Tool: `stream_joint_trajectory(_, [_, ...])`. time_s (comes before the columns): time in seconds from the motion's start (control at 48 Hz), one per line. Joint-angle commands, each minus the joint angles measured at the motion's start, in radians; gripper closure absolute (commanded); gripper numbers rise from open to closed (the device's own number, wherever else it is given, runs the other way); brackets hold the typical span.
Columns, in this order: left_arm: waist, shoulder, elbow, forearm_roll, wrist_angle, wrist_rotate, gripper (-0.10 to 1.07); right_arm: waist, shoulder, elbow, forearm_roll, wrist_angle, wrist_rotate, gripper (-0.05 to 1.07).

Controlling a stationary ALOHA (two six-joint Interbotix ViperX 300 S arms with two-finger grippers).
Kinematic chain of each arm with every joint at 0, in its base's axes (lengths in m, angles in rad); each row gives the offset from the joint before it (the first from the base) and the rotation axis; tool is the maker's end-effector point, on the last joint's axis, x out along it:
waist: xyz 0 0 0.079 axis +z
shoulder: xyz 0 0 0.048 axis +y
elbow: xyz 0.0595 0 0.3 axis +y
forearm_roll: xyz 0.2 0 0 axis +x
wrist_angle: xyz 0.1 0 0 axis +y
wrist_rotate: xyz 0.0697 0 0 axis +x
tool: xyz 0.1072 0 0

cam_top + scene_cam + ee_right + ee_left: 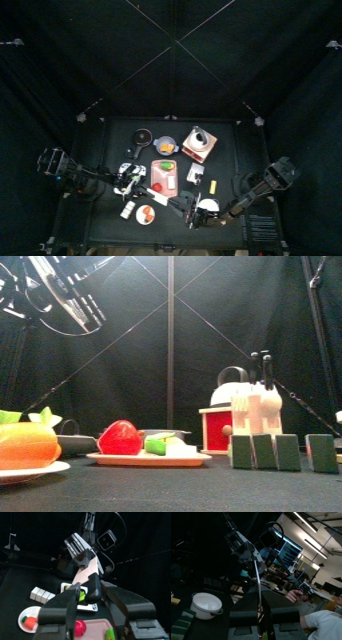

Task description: Hand over cleaver

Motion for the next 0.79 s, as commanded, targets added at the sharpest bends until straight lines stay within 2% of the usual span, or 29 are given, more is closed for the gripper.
stream_joint_trajectory(0.0, [0.005,-0.008,-0.012,-0.002,-0.008,0.003,0.59,-0.005,-0.005,-0.037,0.04,0.003,-0.005,0.03])
stream_joint_trajectory(0.438, [0.032,-0.018,0.011,0.0,-0.008,0.006,0.59,0.003,-0.009,-0.054,0.058,0.008,-0.009,0.01])
stream_joint_trajectory(0.771, [0.048,-0.048,0.038,0.0,-0.008,0.008,0.59,0.037,-0.012,-0.041,0.044,0.087,-0.011,0.01])
